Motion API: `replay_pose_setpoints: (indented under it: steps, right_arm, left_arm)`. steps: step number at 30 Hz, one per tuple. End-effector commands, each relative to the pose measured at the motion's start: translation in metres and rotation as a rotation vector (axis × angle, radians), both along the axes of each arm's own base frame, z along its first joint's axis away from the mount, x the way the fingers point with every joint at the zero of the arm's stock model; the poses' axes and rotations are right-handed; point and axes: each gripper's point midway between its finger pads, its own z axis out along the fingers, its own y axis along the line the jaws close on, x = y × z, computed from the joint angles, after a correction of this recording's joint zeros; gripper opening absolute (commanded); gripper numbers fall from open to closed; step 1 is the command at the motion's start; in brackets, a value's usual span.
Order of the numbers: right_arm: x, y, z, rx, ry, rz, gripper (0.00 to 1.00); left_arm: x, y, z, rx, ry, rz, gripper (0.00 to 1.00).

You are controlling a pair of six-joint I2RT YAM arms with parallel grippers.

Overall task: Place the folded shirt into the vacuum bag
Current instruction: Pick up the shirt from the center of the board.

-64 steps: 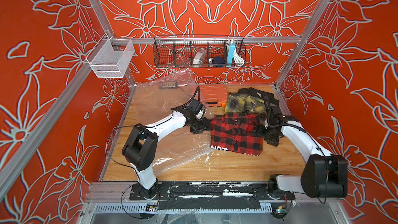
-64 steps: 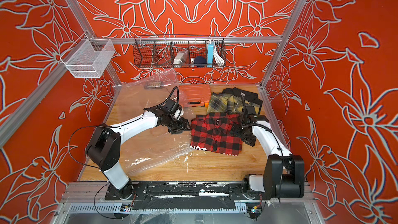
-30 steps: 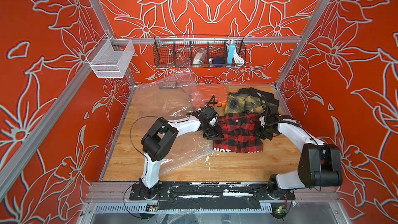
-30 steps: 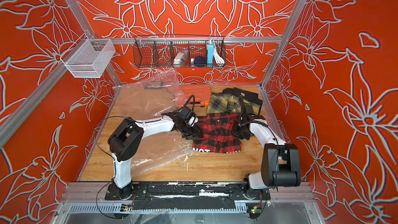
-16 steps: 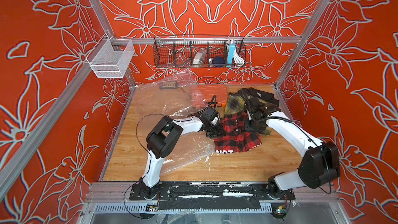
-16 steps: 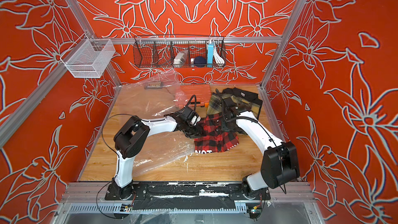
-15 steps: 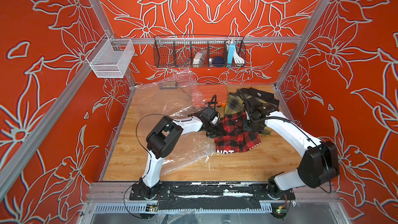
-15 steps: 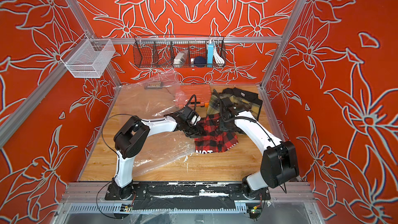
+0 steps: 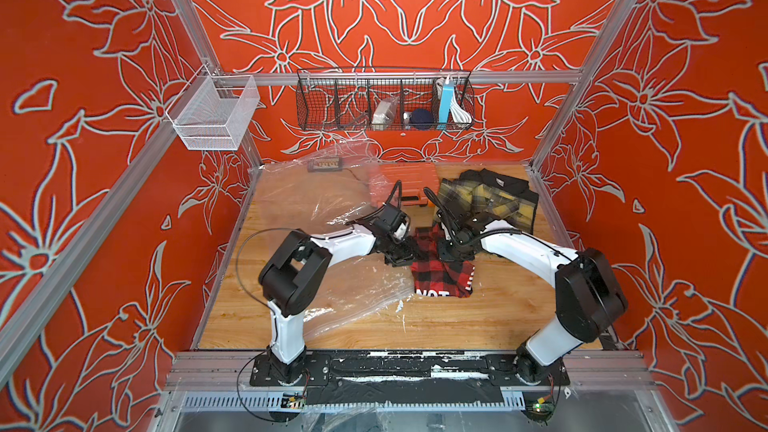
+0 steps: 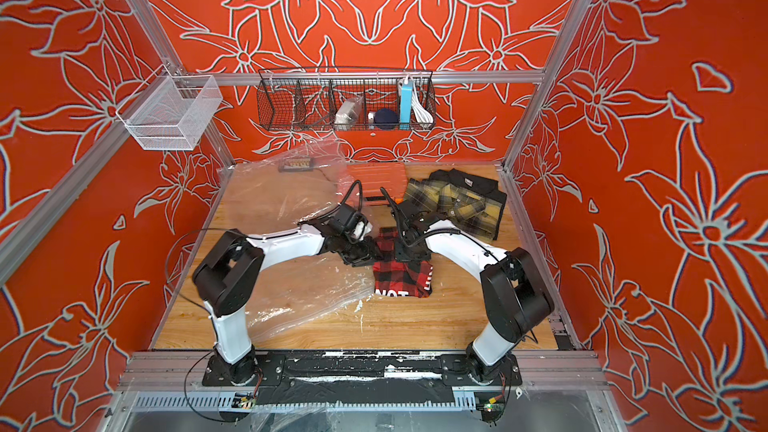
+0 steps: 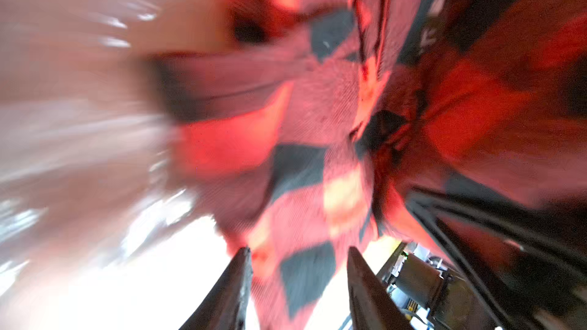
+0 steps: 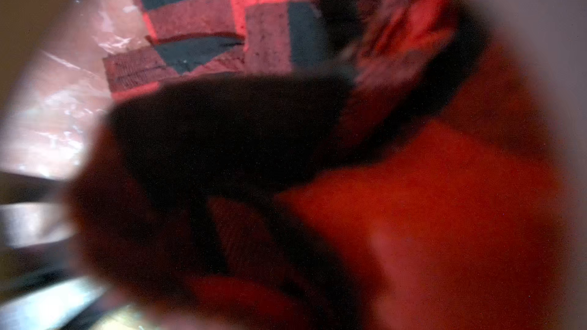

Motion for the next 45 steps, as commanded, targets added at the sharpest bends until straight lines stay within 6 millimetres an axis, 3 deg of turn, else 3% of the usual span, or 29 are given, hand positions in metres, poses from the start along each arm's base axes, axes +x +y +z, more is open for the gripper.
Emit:
replay_pose_setpoints:
  steps: [1,4,8,13,16,19,22,25,27,28,31,35,36,41,45]
  right_arm:
    - [0.001,0.019,0.009,0.091,-0.023,0.034,0.00]
    - [-0.001,0.018,0.019,0.063,-0.041,0.066,0.00]
    - [-0.007,0.025,0.027,0.059,-0.034,0.101,0.00]
    - [-0.009,0.049,0.023,0.088,-0.018,0.094,0.00]
    - [-0.008,0.053,0.003,0.067,-0.006,0.054,0.00]
    - [-0.010,0.058,-0.018,0.053,0.022,0.062,0.03]
    - [-0.016,0.056,-0.035,-0.007,0.054,0.099,0.24]
    - [-0.023,0.048,-0.046,-0.089,0.081,0.137,0.62]
    - [-0.029,0.040,-0.048,-0.176,0.090,0.174,0.93]
    - [-0.033,0.036,-0.049,-0.220,0.099,0.194,0.98]
    - [-0.044,0.022,-0.054,-0.365,0.131,0.261,0.99]
    - [-0.054,-0.003,-0.071,-0.554,0.205,0.327,0.98]
    - [-0.055,-0.010,-0.074,-0.587,0.219,0.327,0.94]
    - [-0.048,-0.033,-0.057,-0.572,0.176,0.248,0.42]
    - [-0.032,-0.045,-0.026,-0.546,0.097,0.224,0.19]
  left_arm:
    - [-0.014,0.029,0.001,0.084,0.010,-0.004,0.49]
    - [-0.027,0.030,-0.026,0.084,0.061,-0.002,0.46]
    - [-0.035,0.013,-0.054,0.062,0.098,-0.029,0.41]
    - [-0.035,-0.009,-0.052,0.012,0.084,-0.054,0.36]
    - [-0.036,-0.009,-0.051,0.009,0.084,-0.059,0.33]
    - [-0.039,0.004,-0.043,0.016,0.079,-0.049,0.33]
    - [-0.038,0.040,-0.034,0.072,0.091,0.005,0.36]
    - [-0.036,0.081,-0.016,0.115,0.072,0.064,0.36]
    - [-0.034,0.104,0.001,0.131,0.045,0.104,0.36]
    - [-0.033,0.114,0.008,0.142,0.033,0.125,0.36]
    - [-0.034,0.133,0.021,0.159,0.009,0.163,0.37]
    - [-0.035,0.137,0.029,0.148,0.000,0.180,0.38]
    - [-0.035,0.137,0.030,0.143,-0.002,0.180,0.39]
    - [-0.034,0.138,0.033,0.146,-0.018,0.182,0.42]
    - [-0.034,0.139,0.020,0.164,-0.001,0.183,0.45]
